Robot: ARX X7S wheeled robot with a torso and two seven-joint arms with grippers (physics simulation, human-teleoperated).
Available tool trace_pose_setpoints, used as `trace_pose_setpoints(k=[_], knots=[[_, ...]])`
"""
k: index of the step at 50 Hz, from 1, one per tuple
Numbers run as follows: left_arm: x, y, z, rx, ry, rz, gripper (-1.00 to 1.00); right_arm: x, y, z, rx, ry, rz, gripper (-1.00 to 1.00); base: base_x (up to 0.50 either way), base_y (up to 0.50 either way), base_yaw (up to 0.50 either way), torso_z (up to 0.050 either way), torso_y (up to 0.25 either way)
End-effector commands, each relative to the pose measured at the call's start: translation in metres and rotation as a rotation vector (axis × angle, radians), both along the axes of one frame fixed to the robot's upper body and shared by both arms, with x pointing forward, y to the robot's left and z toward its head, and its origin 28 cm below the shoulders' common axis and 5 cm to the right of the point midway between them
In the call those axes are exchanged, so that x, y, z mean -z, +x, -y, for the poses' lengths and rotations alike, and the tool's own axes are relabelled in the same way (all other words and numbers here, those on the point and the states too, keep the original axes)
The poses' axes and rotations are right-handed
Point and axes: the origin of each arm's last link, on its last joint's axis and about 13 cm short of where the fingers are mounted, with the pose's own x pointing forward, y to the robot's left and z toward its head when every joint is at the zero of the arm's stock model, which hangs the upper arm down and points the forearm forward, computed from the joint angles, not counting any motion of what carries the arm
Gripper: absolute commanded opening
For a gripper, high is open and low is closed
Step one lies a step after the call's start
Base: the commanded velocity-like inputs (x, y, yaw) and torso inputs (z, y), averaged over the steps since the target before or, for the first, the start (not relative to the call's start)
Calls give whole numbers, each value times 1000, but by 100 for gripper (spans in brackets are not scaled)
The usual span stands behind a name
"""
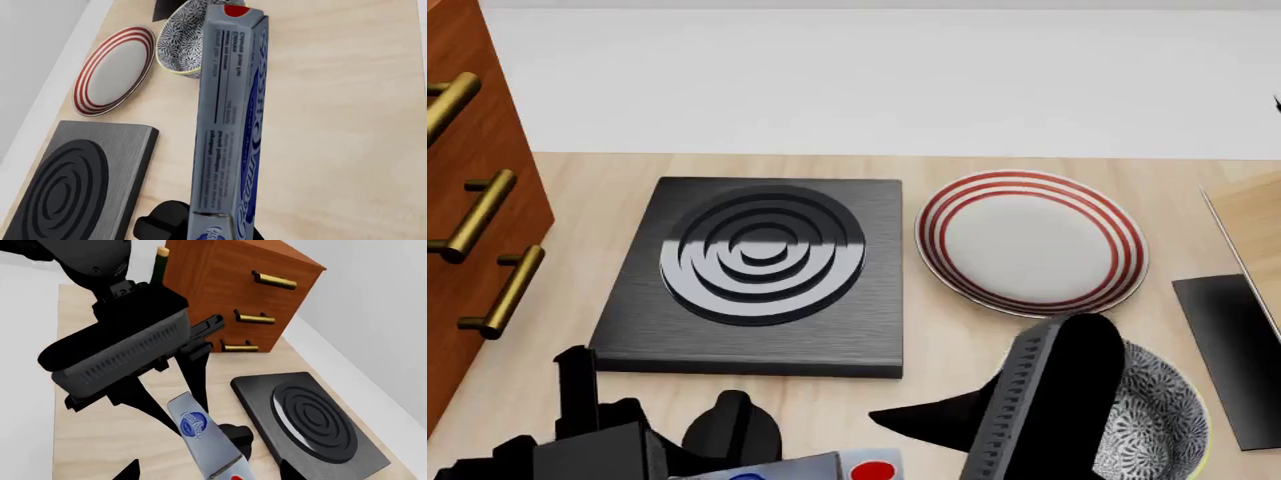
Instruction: Pick up the cream cheese and put it in the bowl.
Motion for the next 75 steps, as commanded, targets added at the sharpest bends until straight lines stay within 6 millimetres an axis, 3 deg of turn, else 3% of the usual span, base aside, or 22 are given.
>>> trace_pose_setpoints(k=[1, 32, 33, 75], knots=[[-11, -7, 4, 4, -7, 48, -100, 5, 2, -3, 6, -26, -4, 100, 0, 0, 0, 0, 0], [-17, -13, 11, 39, 10, 63, -100, 12, 6, -7, -12, -71, -14, 100, 0, 0, 0, 0, 0], [-15, -13, 11, 37, 12, 65, -100, 12, 5, -7, -9, -71, -9, -100, 0, 0, 0, 0, 0], [-17, -13, 11, 14, 21, 71, -100, 15, -3, -6, -38, -84, 47, -100, 0, 0, 0, 0, 0]])
